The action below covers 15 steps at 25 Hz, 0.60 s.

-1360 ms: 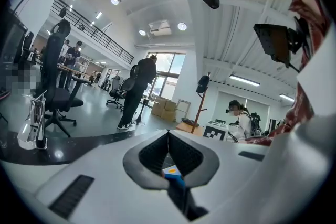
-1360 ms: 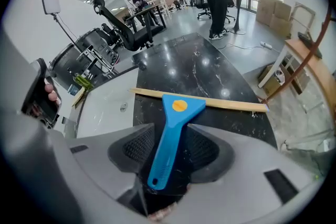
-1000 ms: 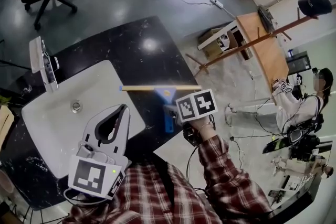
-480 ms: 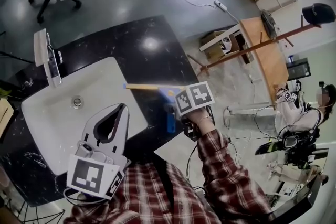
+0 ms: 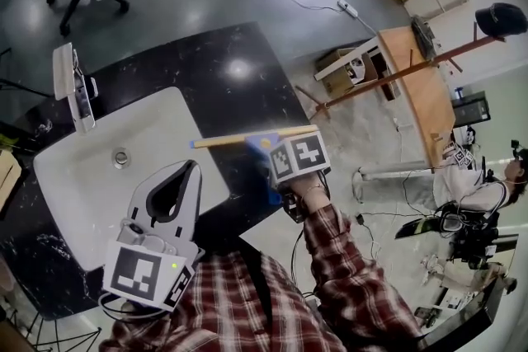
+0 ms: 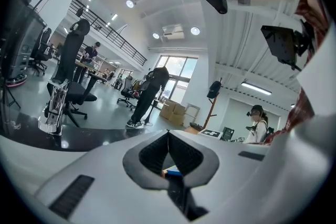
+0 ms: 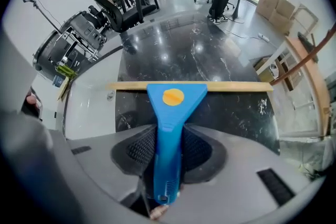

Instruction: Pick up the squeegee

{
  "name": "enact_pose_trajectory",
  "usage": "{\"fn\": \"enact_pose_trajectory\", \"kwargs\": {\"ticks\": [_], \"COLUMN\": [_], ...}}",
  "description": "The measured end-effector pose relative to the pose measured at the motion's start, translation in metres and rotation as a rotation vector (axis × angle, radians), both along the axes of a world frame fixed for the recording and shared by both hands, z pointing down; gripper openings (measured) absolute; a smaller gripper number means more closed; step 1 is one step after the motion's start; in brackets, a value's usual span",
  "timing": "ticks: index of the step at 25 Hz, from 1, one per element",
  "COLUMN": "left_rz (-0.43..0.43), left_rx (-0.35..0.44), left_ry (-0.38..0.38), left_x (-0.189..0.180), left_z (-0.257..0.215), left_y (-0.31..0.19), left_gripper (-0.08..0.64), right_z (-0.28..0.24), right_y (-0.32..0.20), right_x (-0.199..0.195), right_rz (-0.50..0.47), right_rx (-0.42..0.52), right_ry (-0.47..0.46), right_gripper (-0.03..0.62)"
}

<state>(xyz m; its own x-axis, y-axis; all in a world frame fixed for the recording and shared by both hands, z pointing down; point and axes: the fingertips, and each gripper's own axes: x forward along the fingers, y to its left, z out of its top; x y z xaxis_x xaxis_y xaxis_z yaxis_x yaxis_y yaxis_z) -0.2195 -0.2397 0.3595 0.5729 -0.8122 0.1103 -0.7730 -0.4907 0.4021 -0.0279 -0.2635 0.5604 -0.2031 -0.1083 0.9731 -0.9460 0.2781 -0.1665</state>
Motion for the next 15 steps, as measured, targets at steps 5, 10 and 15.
{"fn": "enact_pose_trajectory", "kwargs": {"ticks": [5, 10, 15], "left_rz": [-0.020, -0.032, -0.044], "left_rx": [0.006, 0.014, 0.030], "left_ry": [-0.027, -0.052, -0.093], "left_x": [-0.004, -0.002, -0.005], "left_z": [-0.004, -0.011, -0.019], "left_y": [0.003, 0.008, 0.013], "left_gripper": [0.011, 0.011, 0.011], "right_z": [0.000, -0.006, -0.026], "right_y": [0.000, 0.001, -0.001], "right_x": [0.001, -0.001, -0.018], "right_rz": [-0.007, -0.002, -0.017], "right_rx": [0.035, 0.073, 0.155], "right_ry": [-0.025, -0.109, -0.270], "right_gripper": [0.138, 0.138, 0.138]}}
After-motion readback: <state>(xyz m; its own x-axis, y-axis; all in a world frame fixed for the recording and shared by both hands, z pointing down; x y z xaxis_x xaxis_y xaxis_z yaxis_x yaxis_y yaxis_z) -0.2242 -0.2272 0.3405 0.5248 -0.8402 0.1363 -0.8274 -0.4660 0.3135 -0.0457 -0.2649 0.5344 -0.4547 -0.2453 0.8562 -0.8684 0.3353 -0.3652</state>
